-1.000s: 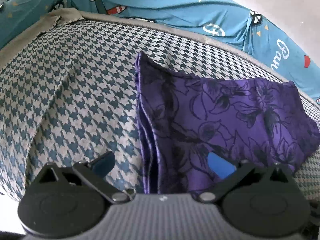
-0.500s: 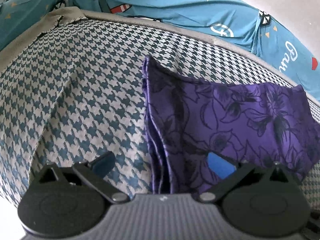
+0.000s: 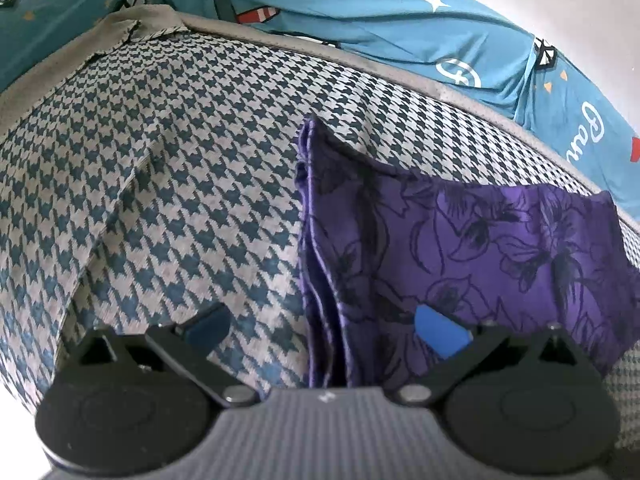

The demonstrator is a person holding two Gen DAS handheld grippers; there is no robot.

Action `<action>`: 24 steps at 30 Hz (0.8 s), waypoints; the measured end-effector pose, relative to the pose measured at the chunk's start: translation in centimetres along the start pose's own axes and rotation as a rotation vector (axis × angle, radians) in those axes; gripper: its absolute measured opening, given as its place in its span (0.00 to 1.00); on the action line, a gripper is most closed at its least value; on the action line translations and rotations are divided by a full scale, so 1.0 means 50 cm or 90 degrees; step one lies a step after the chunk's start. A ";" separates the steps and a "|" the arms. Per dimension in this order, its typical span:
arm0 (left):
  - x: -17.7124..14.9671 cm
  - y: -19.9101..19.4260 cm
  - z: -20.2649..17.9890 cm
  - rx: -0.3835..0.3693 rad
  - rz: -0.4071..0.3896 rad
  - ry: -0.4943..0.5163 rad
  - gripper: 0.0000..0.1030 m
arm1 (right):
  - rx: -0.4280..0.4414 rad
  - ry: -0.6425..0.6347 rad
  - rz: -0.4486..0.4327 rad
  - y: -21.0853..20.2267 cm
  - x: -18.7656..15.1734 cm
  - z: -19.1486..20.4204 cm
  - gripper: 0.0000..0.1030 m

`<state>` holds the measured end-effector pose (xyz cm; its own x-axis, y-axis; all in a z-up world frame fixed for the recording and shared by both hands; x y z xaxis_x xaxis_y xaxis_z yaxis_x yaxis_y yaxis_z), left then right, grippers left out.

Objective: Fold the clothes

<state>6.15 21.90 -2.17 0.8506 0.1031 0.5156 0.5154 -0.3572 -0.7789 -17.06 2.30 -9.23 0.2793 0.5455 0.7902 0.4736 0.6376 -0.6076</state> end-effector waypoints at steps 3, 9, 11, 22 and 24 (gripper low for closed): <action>0.001 0.001 0.001 0.000 0.004 -0.001 1.00 | -0.010 -0.036 -0.003 0.013 -0.006 0.015 0.50; 0.000 0.004 0.000 -0.007 0.012 -0.003 1.00 | -0.032 -0.091 0.000 0.038 -0.025 0.033 0.50; -0.002 0.003 0.001 -0.009 0.013 -0.003 1.00 | -0.042 -0.104 -0.002 0.043 -0.031 0.034 0.50; -0.002 0.009 0.006 -0.067 0.027 -0.035 1.00 | -0.059 -0.018 -0.018 0.023 -0.012 -0.017 0.13; 0.002 0.007 0.007 -0.091 0.026 -0.045 1.00 | -0.051 0.029 -0.022 0.008 -0.001 -0.038 0.13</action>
<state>6.47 22.09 -2.51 0.8786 0.1491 0.4536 0.4640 -0.4907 -0.7375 -15.28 1.48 -9.36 0.2982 0.4973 0.8147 0.5487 0.6091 -0.5726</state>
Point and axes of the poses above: each gripper's, at about its wrist camera, not at the fingertips, and y roughly the way its jaws point, z to its left, x to its top, the point moved 4 cm from there along y, roughly the way its jaws point, and after that the axes turned 9 degrees about -x, right-handed, at the moved point
